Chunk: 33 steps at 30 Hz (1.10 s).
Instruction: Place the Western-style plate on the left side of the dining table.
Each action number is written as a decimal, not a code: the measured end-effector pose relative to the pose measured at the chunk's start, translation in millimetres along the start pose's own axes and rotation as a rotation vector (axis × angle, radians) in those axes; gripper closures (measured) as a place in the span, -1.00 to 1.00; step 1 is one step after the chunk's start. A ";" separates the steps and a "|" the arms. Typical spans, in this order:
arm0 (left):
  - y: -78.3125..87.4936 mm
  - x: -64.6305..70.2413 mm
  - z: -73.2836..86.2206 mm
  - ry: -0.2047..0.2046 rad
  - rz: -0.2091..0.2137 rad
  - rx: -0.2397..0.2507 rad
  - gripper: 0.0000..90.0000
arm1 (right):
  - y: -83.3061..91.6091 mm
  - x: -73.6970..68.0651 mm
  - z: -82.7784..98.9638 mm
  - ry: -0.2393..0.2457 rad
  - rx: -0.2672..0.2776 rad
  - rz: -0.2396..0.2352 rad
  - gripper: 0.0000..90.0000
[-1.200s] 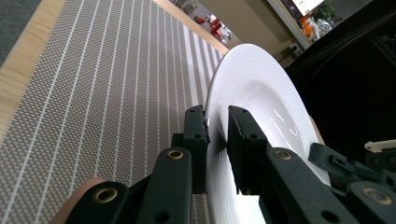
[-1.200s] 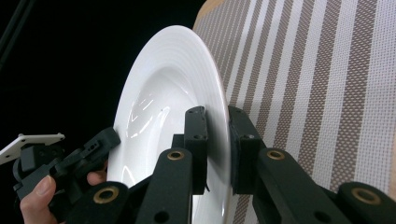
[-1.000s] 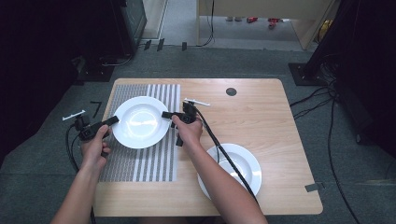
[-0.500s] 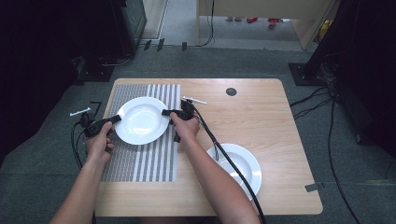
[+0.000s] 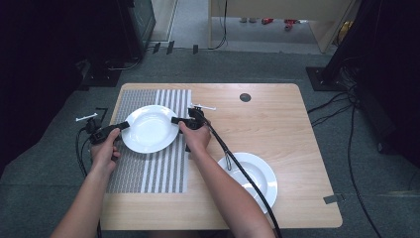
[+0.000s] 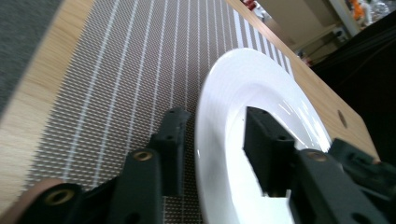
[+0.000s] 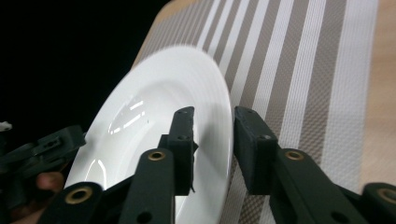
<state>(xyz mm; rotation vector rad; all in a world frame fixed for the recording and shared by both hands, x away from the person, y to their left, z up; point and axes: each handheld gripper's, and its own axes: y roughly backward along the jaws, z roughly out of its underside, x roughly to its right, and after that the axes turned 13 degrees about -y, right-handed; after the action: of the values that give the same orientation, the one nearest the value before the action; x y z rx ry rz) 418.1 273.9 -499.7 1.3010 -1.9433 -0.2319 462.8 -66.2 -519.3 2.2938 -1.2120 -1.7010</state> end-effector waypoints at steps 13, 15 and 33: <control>33.2 22.1 -2.3 -0.143 -0.036 0.012 -0.18 | 47.3 -13.0 -20.1 0.176 0.170 -0.036 0.01; 38.7 28.4 -1.2 -0.179 -0.057 0.006 -0.24 | 61.6 -13.0 -23.9 0.174 0.205 -0.041 -0.12; 55.5 83.6 25.1 -0.373 -0.082 -0.017 -0.59 | 160.9 12.0 -24.2 0.240 0.250 -0.057 -0.66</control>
<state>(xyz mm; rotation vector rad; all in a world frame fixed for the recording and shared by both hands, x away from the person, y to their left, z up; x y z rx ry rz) 346.5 222.1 -446.0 1.4036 -2.1899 -0.5652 394.5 -194.8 -445.6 2.6035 -1.3860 -1.3022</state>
